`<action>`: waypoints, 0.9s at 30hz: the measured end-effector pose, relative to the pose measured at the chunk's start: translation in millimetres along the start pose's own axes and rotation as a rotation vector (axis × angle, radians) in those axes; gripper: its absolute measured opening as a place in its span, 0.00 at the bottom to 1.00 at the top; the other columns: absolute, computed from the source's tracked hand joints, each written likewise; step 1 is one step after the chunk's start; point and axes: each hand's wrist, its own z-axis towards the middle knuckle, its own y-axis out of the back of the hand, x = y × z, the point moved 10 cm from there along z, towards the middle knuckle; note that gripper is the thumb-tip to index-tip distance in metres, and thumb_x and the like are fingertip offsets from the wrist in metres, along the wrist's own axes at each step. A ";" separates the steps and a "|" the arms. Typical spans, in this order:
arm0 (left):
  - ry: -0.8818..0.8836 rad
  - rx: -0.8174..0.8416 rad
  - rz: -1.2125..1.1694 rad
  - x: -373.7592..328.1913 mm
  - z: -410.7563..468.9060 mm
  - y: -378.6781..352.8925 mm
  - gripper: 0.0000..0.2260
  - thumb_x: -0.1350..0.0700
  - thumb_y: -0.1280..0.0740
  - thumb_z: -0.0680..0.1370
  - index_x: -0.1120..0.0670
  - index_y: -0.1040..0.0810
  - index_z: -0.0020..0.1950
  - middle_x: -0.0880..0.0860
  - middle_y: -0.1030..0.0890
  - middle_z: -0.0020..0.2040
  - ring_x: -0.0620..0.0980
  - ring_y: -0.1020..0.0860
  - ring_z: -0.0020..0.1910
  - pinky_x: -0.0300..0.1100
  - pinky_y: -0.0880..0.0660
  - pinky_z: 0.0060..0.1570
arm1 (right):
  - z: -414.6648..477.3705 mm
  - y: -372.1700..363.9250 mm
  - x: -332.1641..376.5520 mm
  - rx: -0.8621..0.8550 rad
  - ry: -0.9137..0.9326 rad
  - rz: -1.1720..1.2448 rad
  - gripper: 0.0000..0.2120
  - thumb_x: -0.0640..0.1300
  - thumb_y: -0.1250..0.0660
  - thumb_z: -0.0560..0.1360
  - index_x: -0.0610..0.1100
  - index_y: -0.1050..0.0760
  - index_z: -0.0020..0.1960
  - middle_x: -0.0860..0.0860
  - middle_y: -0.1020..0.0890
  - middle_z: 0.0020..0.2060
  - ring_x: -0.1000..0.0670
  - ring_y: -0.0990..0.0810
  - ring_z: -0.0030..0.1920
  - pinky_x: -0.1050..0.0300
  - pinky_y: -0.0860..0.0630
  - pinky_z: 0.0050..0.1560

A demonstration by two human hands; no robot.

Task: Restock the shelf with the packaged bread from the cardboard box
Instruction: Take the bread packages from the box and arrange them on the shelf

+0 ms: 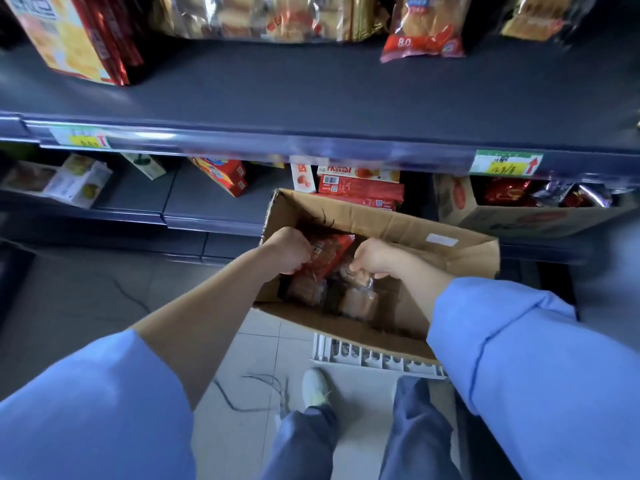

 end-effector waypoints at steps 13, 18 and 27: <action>0.197 -0.007 -0.312 55.0 46.9 -49.5 0.31 0.59 0.29 0.73 0.54 0.41 0.72 0.58 0.28 0.65 0.59 0.26 0.63 0.53 0.25 0.62 | 73.8 -56.4 -52.0 -0.033 -0.055 -0.199 0.47 0.50 0.26 0.69 0.50 0.52 0.78 0.44 0.55 0.77 0.37 0.45 0.76 0.45 0.36 0.72; 0.267 -0.043 -0.576 59.8 58.0 -67.2 0.31 0.60 0.28 0.73 0.55 0.39 0.71 0.56 0.29 0.54 0.58 0.24 0.54 0.57 0.22 0.56 | 84.8 -46.3 -56.1 -0.129 -0.001 -0.184 0.38 0.42 0.29 0.72 0.46 0.44 0.76 0.40 0.42 0.75 0.39 0.37 0.74 0.53 0.35 0.69; 0.278 -0.153 -0.579 43.4 64.7 -62.6 0.30 0.74 0.28 0.66 0.56 0.31 0.64 0.56 0.25 0.40 0.54 0.23 0.34 0.45 0.23 0.31 | 54.6 0.9 -79.5 -0.081 -0.098 0.090 0.23 0.41 0.29 0.67 0.46 0.32 0.59 0.45 0.25 0.51 0.44 0.23 0.49 0.61 0.28 0.31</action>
